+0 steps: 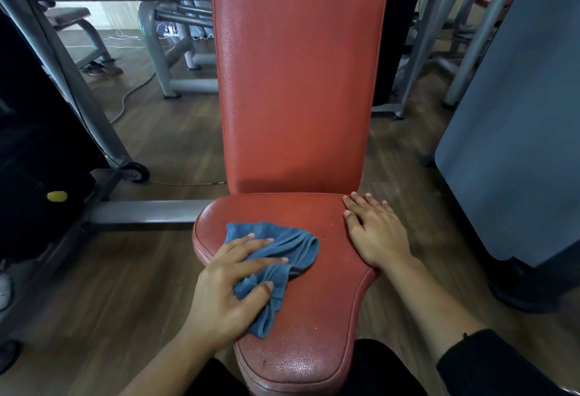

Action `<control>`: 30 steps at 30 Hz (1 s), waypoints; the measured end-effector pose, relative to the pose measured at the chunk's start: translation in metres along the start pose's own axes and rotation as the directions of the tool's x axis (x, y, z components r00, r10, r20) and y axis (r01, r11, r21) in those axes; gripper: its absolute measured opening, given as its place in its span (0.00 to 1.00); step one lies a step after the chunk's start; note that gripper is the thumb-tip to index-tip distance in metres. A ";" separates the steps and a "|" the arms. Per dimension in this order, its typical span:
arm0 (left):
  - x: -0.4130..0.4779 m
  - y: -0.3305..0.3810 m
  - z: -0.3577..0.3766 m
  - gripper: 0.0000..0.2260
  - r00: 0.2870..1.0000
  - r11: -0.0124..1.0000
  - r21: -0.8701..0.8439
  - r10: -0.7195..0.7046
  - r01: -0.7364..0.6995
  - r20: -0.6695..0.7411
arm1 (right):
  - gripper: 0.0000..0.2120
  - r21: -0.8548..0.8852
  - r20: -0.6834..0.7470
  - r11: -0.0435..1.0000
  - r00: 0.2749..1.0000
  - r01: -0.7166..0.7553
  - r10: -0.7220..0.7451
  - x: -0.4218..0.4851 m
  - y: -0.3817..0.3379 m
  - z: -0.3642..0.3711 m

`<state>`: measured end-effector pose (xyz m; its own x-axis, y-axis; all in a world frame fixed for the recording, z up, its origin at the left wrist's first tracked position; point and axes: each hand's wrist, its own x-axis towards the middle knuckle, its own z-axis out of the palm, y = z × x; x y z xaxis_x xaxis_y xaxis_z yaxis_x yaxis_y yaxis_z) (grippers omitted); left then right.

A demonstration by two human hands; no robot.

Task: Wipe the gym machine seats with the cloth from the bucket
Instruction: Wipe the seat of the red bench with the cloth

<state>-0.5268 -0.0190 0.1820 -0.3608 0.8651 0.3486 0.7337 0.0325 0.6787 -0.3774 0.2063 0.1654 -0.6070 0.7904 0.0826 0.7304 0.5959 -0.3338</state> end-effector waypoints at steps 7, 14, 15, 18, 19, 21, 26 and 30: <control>-0.030 0.028 0.003 0.17 0.991 0.992 0.000 0.127 -0.127 -0.033 | 0.22 0.004 0.007 1.000 1.000 0.006 -0.006 -0.001 0.001 -0.001; -0.007 -0.005 -0.011 0.16 0.975 0.983 0.004 0.184 -0.186 0.126 | 0.22 -0.004 0.001 1.000 1.000 0.003 -0.003 0.001 0.001 0.000; 0.003 -0.014 -0.012 0.16 0.981 0.989 0.024 0.143 -0.147 0.129 | 0.22 -0.006 -0.003 1.000 1.000 0.003 -0.003 0.000 0.001 0.000; 0.039 -0.036 -0.009 0.19 0.991 0.980 0.195 0.019 -0.045 0.130 | 0.22 -0.011 -0.008 1.000 1.000 0.004 -0.004 0.000 0.000 0.000; 0.051 -0.040 -0.007 0.20 0.993 0.967 0.255 -0.026 -0.004 0.116 | 0.22 -0.011 -0.008 1.000 1.000 0.005 -0.005 0.000 -0.001 0.000; 0.073 -0.043 -0.001 0.23 0.994 0.941 0.333 -0.085 0.060 0.061 | 0.22 -0.007 -0.004 1.000 1.000 0.005 -0.005 0.000 -0.001 0.000; 0.108 -0.031 0.030 0.32 0.975 0.873 0.464 -0.207 0.148 0.078 | 0.22 0.004 0.001 1.000 1.000 0.007 -0.007 0.000 0.001 0.001; 0.092 -0.021 0.037 0.33 0.960 0.886 0.463 -0.155 0.031 0.231 | 0.22 0.000 -0.001 1.000 1.000 0.011 -0.011 0.001 0.001 0.000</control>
<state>-0.5542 0.0780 0.1761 -0.3269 0.9417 0.0802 0.9053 0.2876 0.3126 -0.3771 0.2079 0.1648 -0.6146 0.7840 0.0873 0.7239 0.6045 -0.3326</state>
